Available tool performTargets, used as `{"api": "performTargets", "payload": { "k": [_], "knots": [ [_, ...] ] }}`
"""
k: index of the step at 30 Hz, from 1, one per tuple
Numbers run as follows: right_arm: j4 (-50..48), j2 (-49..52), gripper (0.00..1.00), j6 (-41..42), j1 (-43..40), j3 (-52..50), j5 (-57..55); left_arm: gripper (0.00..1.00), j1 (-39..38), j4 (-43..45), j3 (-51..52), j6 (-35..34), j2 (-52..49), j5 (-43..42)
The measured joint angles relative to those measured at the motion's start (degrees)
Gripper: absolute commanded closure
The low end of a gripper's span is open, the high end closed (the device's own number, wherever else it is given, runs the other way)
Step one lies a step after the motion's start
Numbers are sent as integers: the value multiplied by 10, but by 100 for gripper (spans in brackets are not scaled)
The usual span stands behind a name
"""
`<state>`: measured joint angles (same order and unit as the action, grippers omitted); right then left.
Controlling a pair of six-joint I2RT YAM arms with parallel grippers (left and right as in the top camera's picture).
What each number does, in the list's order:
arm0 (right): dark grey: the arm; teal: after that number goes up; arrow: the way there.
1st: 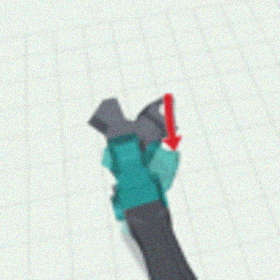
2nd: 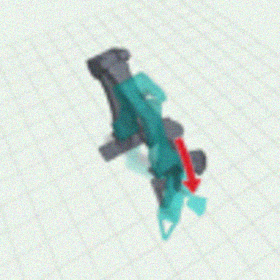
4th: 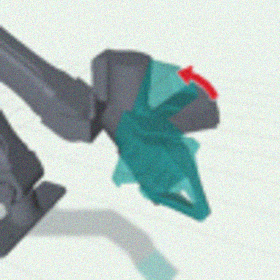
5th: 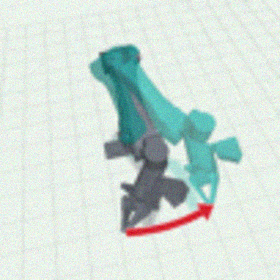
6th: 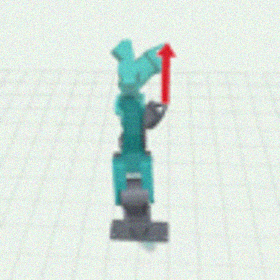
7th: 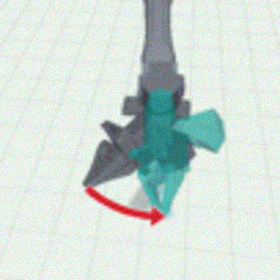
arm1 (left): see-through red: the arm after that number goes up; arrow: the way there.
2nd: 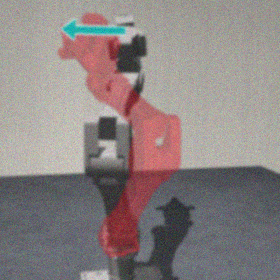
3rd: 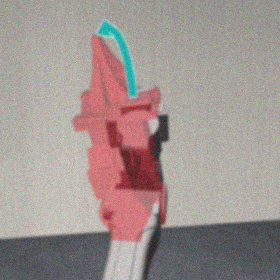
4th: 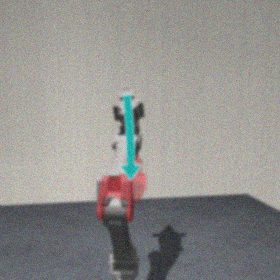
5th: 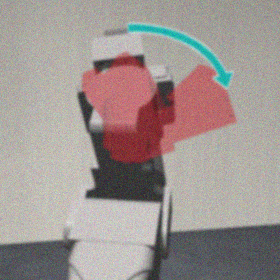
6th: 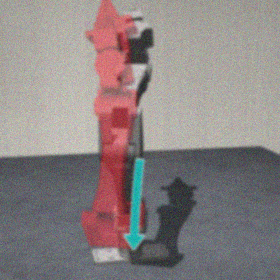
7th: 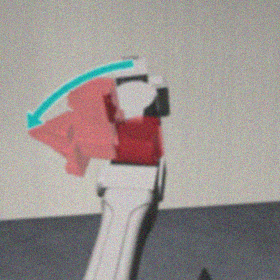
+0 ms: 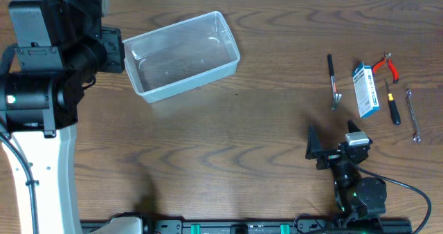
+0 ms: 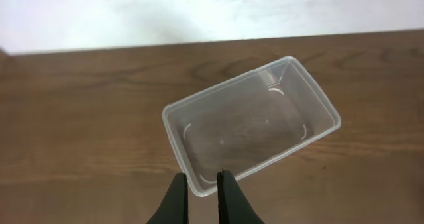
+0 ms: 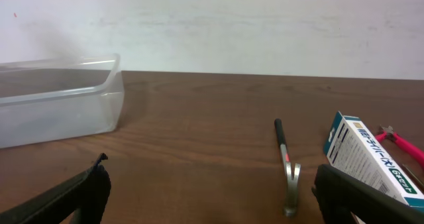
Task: Pack container
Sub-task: 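Raise the left arm and move its gripper to the container's left end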
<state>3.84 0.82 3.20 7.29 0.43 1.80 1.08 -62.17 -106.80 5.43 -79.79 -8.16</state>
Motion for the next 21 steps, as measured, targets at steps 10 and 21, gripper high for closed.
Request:
{"api": "performTargets", "payload": {
  "k": [10, 21],
  "knots": [
    [0, 0, 1, 0, 0, 0, 0, 94, 90, -10, 0, -157, -98, 8],
    [0, 0, 1, 0, 0, 0, 0, 84, 120, -36, 0, -196, -239, 5]
  ]
}}
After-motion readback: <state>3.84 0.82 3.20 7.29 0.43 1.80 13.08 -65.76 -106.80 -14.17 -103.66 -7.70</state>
